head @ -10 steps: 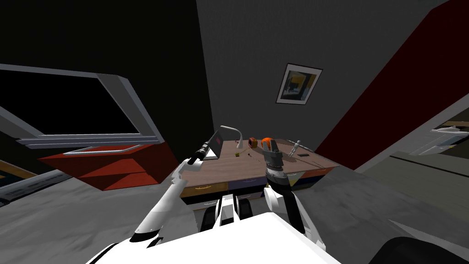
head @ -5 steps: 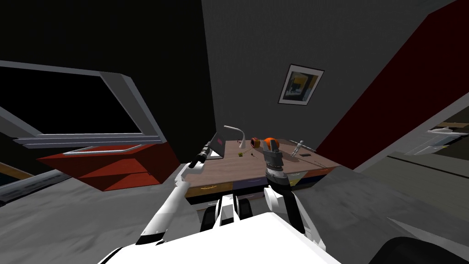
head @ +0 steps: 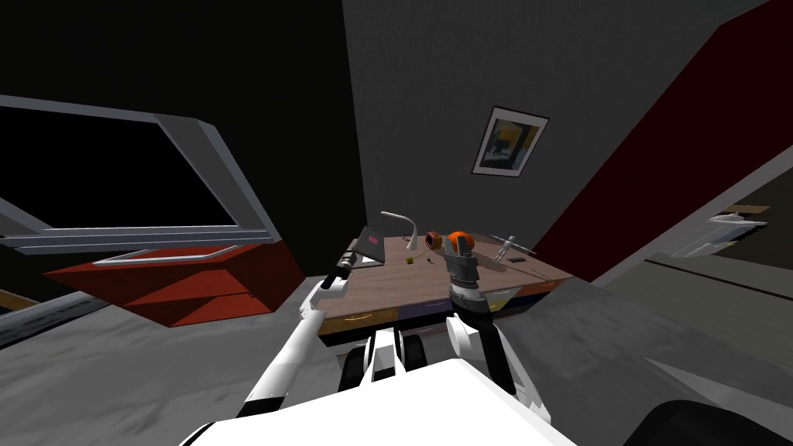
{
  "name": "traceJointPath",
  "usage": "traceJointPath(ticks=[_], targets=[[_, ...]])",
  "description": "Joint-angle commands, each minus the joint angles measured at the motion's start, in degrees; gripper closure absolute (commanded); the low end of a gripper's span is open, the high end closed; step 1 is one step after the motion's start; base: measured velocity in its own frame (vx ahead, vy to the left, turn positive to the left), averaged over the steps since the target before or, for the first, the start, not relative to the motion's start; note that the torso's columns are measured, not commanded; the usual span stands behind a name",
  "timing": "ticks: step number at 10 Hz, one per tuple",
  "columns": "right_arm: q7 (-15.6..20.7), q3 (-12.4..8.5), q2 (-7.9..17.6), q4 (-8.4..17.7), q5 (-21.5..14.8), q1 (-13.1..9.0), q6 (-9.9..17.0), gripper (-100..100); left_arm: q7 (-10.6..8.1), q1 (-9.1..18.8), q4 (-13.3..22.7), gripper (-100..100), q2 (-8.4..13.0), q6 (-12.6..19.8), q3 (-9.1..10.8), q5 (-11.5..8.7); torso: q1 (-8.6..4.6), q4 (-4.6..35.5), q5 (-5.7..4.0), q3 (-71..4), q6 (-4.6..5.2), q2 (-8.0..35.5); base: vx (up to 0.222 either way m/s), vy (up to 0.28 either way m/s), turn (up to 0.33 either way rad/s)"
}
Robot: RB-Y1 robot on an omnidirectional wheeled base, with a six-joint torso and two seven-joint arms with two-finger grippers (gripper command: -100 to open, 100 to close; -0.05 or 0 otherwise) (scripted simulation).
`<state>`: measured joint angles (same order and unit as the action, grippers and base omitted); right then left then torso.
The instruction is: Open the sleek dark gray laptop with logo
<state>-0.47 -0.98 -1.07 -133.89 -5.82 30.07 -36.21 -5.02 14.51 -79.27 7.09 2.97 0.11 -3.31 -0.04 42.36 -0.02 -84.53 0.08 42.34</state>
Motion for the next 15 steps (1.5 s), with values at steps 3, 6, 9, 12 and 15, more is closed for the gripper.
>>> traceJointPath(ticks=[3, 6, 9, 12, 15], targets=[[0.0, 0.0, -0.01, 0.0, 0.0, 0.0, 0.0, 0, -1.42, 0.28, -0.43, -100, -0.58, 0.48, 0.34, -1.44, -0.11, 0.02, -0.04, 0.03, -0.07, 0.06, -0.012, 0.021, 0.007], [0.0, 0.01, -0.01, 0.0, 0.0, 0.0, 0.0, 0, -1.83, 1.88, -3.06, -100, 0.1, 4.65, 0.63, -1.77, -0.03, 0.1, -0.04, 0.06, -0.08, 0.1, -0.023, -0.018, 0.016], [0.0, 0.01, -0.01, 0.0, 0.0, 0.0, 0.0, 0, -2.06, 2.85, -4.43, -100, 0.5, 7.19, 0.82, -1.95, 0.05, 0.03, 0.0, 0.04, -0.09, 0.07, -0.017, -0.006, 0.014], [0.0, 0.01, -0.01, 0.0, 0.0, 0.0, 0.0, 0, -2.08, 2.72, -4.27, 0, 0.49, 7.51, 0.8, -1.96, 0.01, 0.03, -0.01, 0.0, -0.08, 0.01, 0.0, 0.0, 0.0], [0.0, 0.01, -0.01, 0.0, 0.0, 0.0, 0.0, 0, -2.08, 2.71, -4.27, 0, 0.49, 7.52, 0.79, -1.96, 0.04, -0.08, 0.02, -0.04, -0.08, -0.05, 0.0, 0.0, 0.0]])
